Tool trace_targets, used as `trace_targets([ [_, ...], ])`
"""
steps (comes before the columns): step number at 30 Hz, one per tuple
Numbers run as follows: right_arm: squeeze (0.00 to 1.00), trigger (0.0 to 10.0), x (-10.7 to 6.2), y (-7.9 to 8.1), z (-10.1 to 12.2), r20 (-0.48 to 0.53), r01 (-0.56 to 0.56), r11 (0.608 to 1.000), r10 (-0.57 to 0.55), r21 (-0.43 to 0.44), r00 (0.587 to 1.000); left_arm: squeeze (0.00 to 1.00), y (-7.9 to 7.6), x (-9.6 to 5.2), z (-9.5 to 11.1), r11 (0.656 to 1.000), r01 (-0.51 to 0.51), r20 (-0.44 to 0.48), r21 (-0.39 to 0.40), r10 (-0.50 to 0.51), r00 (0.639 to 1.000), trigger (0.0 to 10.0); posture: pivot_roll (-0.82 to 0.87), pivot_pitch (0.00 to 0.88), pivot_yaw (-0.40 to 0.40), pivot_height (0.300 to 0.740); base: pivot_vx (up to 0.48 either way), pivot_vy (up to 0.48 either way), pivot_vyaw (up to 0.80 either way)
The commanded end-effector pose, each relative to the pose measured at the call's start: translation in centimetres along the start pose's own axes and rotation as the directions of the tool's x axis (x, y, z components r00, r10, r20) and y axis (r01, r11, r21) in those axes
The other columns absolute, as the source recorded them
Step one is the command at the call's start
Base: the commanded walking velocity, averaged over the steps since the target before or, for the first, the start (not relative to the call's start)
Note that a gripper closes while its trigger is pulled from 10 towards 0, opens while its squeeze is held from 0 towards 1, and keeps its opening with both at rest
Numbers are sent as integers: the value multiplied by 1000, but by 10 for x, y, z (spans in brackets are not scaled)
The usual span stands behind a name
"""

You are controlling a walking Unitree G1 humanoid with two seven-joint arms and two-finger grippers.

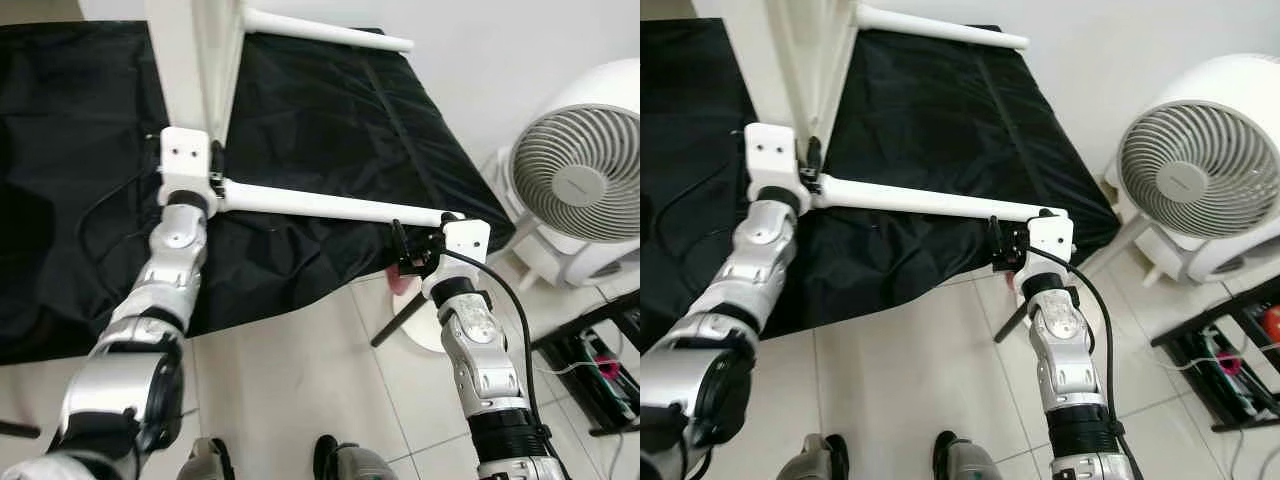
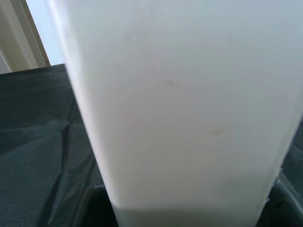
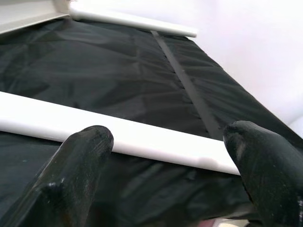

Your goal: Building children table

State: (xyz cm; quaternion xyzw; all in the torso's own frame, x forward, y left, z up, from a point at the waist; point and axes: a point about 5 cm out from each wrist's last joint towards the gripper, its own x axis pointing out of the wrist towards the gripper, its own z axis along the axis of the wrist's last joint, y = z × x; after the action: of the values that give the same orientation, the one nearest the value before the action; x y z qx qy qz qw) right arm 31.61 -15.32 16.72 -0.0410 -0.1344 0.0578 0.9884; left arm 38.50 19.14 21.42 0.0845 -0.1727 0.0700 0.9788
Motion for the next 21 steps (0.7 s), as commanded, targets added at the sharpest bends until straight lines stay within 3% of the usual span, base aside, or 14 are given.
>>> trace_targets([
  [1, 0, 10000, -2, -4, -6, -19, 5, 1000, -5, 0, 1000, 0, 64, -10, -6, 958, -285, -30, -13, 285, 958, 0, 40, 169, -103, 740, 0, 0, 0],
  [12, 0, 10000, 0, -3, -6, -18, -6, 1000, 6, 0, 1000, 0, 101, -39, 18, 939, -342, 54, 36, 340, 939, 0, 47, 169, -112, 740, 0, 0, 0],
  [21, 0, 10000, 2, -3, -7, -17, -14, 1000, 14, -1, 1000, 0, 133, -58, 27, 910, -403, 51, 96, 400, 915, 0, 57, 167, -120, 740, 0, 0, 0],
])
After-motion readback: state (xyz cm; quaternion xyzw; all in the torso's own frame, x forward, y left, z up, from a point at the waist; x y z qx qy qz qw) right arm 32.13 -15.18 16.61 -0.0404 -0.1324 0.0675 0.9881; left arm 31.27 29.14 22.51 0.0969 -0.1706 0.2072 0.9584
